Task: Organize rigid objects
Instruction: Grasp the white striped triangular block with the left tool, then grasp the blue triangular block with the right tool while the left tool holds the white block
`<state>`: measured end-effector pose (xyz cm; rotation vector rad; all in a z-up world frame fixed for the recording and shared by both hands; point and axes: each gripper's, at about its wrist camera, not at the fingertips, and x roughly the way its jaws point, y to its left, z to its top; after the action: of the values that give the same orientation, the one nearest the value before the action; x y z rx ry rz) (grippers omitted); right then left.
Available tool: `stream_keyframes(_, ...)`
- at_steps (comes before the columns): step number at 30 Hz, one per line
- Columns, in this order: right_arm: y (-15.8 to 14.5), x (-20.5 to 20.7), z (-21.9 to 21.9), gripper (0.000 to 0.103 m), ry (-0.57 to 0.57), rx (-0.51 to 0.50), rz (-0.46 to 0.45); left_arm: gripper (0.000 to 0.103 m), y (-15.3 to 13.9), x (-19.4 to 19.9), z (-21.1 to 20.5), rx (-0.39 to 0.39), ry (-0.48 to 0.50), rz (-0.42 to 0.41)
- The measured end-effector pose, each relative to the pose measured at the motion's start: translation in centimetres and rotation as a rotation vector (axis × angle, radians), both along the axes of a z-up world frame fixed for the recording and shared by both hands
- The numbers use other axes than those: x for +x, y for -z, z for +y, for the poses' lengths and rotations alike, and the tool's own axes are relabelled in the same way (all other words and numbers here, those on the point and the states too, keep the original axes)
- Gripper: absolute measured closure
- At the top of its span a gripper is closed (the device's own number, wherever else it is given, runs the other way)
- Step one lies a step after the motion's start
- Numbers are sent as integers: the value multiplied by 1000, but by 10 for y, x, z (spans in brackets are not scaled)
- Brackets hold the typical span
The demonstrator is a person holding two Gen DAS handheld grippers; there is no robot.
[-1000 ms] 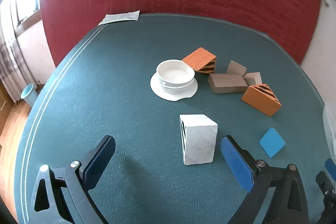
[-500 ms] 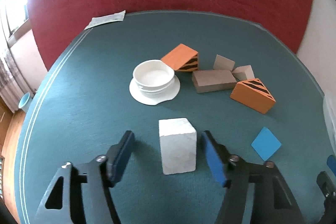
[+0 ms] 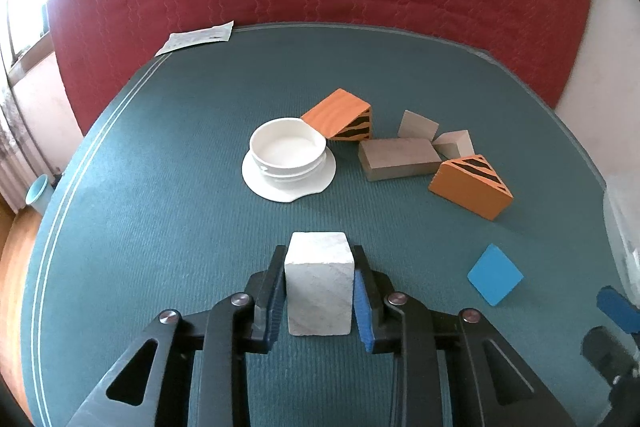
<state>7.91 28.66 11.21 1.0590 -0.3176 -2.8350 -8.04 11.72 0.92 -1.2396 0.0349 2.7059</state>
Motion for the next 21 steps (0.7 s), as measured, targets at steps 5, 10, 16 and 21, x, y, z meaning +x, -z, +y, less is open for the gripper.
stream_keyframes(5, 3, -20, -31, 32, -78, -50, -39, 72, -3, 5, -6, 6, -2, 17)
stream_keyframes(10, 11, -39, -52, 40, -113, -73, -77, 72, -5, 10, -16, -29, -24, 53)
stream_keyframes(16, 23, -59, -68, 47, -112, -84, -122, 72, -6, 14, -26, -12, -32, 52)
stream_keyframes(21, 25, -75, -79, 47, -81, -49, -108, 72, -6, 18, -28, 6, -28, 49)
